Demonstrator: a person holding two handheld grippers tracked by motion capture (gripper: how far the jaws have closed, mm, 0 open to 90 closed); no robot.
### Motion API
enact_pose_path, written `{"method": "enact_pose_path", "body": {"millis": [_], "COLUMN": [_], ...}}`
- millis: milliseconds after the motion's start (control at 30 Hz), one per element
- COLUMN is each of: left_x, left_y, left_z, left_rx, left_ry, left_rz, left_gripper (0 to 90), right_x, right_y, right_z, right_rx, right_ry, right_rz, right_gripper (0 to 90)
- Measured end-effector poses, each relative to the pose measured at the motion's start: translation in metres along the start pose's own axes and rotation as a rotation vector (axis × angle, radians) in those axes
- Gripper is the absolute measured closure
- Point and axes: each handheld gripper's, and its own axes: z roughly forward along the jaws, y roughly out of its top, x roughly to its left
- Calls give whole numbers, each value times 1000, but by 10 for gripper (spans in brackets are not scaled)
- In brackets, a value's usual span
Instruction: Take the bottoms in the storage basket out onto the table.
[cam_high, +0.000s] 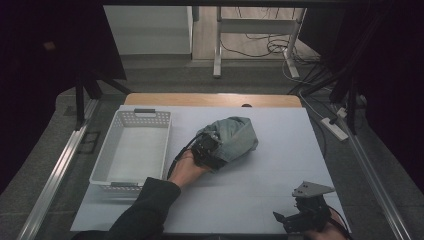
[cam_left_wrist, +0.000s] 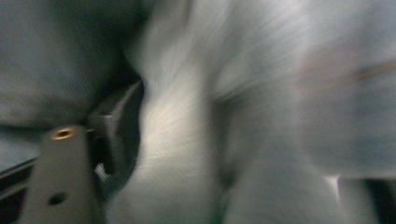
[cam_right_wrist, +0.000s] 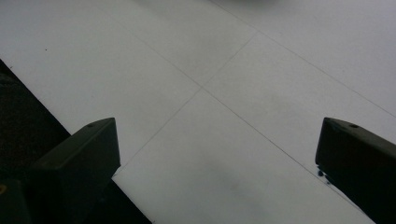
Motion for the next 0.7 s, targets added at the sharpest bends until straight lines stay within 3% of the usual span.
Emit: {"method": "enact_pose_path", "body": {"millis": [100, 467, 700], "left_x": [-1, 2, 1], "left_y": [-6, -2, 2], "left_z": [0, -3, -9], "left_rx": [-53, -70, -90], "left_ry": [10, -101, -142], "left_rz": [-3, -62, -82], "left_gripper": [268, 100, 36], "right_x": [0, 0, 0], "right_y": [0, 0, 0], "right_z": [0, 0, 0], "right_rx": [-4, 1, 1], "right_ry": [2, 2, 2], "right_rz": [1, -2, -2], "right_gripper": [1, 1, 1]}}
